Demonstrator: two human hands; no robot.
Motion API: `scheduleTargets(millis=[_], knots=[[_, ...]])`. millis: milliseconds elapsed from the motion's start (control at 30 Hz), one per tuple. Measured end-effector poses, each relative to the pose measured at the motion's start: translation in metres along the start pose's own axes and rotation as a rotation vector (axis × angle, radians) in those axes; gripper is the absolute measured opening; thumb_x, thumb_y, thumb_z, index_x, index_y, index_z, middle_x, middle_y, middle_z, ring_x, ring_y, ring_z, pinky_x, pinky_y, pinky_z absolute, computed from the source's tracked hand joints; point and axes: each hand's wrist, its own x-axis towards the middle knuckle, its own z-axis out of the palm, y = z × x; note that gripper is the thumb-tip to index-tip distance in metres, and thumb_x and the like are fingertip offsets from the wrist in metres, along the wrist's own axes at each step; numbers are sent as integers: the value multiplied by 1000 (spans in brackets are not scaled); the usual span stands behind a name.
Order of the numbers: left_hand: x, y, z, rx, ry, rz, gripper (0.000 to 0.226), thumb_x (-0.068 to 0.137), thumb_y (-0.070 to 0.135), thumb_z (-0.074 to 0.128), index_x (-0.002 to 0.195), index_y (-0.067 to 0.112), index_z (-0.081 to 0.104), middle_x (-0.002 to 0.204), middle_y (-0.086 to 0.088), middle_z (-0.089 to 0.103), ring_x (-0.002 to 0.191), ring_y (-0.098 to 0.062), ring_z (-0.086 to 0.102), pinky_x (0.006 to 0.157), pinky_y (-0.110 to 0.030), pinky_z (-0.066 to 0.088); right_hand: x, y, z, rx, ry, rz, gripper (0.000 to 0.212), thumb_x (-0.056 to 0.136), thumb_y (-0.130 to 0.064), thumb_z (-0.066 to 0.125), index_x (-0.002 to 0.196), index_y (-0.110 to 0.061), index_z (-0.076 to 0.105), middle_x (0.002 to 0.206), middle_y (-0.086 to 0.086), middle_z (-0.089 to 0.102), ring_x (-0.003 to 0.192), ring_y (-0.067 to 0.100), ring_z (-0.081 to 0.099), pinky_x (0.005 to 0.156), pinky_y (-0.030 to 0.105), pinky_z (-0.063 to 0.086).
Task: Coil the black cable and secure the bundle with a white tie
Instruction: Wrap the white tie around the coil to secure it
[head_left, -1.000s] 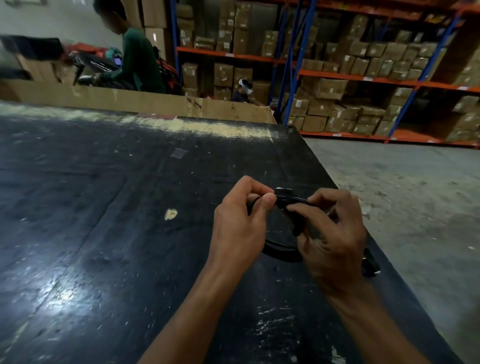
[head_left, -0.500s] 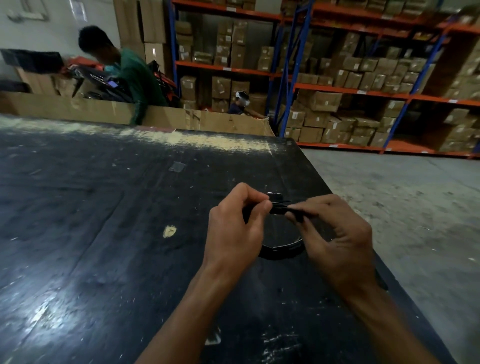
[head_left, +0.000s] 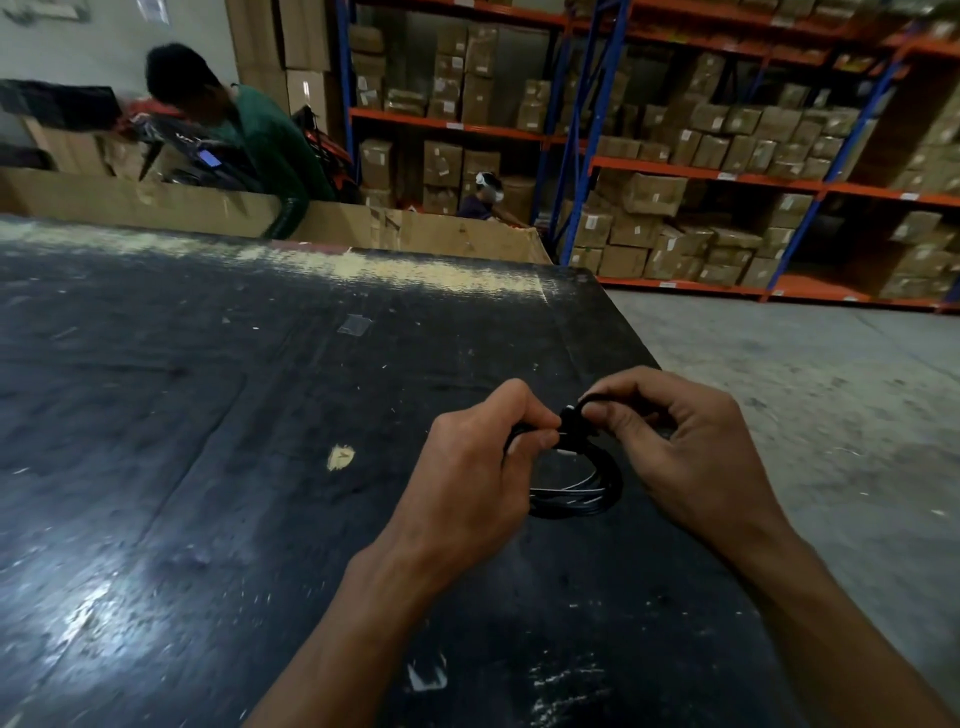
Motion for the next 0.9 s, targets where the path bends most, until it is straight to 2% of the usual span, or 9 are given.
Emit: scheduleTargets(millis=[167, 233, 333, 500, 567, 667, 733, 833, 900], knots=[[-1, 1, -4, 5, -18, 42, 7, 88, 0, 65, 89, 7, 62, 72, 6, 62, 58, -10, 54, 48, -20, 42, -1, -2, 3, 49, -15, 66, 8, 86, -12, 67, 87, -19, 71, 81, -8, 72, 77, 9, 68, 69, 28, 57], [-1, 1, -5, 5, -23, 32, 7, 87, -1, 65, 89, 6, 63, 70, 8, 61, 57, -7, 52, 48, -17, 39, 1, -2, 1, 70, -55, 89, 7, 86, -13, 67, 90, -16, 71, 84, -4, 73, 81, 11, 70, 73, 34, 58], [0, 1, -4, 22, -29, -8, 8, 87, -1, 66, 88, 6, 63, 69, 17, 56, 57, 1, 52, 51, -10, 36, 2, -6, -5, 106, -112, 91, 7, 85, -13, 67, 90, -16, 71, 84, -2, 74, 82, 11, 71, 73, 34, 58], [-2, -1, 0, 32, -37, -26, 9, 88, 1, 65, 88, 10, 62, 70, 7, 62, 59, -6, 53, 50, -20, 42, 2, -6, -11, 114, -199, 136, 11, 82, -10, 72, 89, -18, 70, 86, 0, 74, 82, 12, 72, 74, 36, 60], [-1, -2, 2, 34, -55, -18, 9, 88, 3, 64, 89, 12, 62, 70, 5, 62, 59, -9, 54, 49, -22, 43, 2, -5, -13, 104, -225, 158, 13, 82, -11, 73, 91, -20, 70, 86, -2, 74, 84, 8, 71, 75, 31, 60], [-1, -2, 6, 34, -71, 8, 11, 89, 3, 64, 89, 14, 61, 74, 2, 66, 63, -12, 59, 53, -27, 48, 2, -4, -19, 69, -267, 184, 21, 82, -14, 73, 99, -27, 72, 90, -10, 74, 87, -2, 69, 76, 14, 54], [-2, -2, 9, 48, -92, 35, 11, 89, 4, 62, 90, 14, 61, 77, 0, 67, 64, -12, 61, 54, -31, 51, 3, -4, -23, 23, -332, 194, 22, 84, -15, 70, 102, -27, 73, 92, -13, 75, 86, -6, 68, 75, 10, 52], [-3, -1, 14, 45, -104, 69, 8, 90, 5, 62, 92, 13, 61, 77, 3, 65, 63, -6, 58, 54, -19, 47, 3, -3, -24, -46, -377, 179, 18, 87, -12, 66, 95, -25, 77, 85, -11, 76, 82, -2, 69, 75, 18, 56], [-1, 1, 16, 24, -50, 61, 6, 90, 9, 64, 91, 14, 61, 73, 8, 62, 61, -3, 55, 54, -10, 41, 0, -1, -21, -102, -275, 158, 16, 88, -11, 65, 88, -24, 75, 79, -9, 74, 77, 2, 68, 69, 22, 57]])
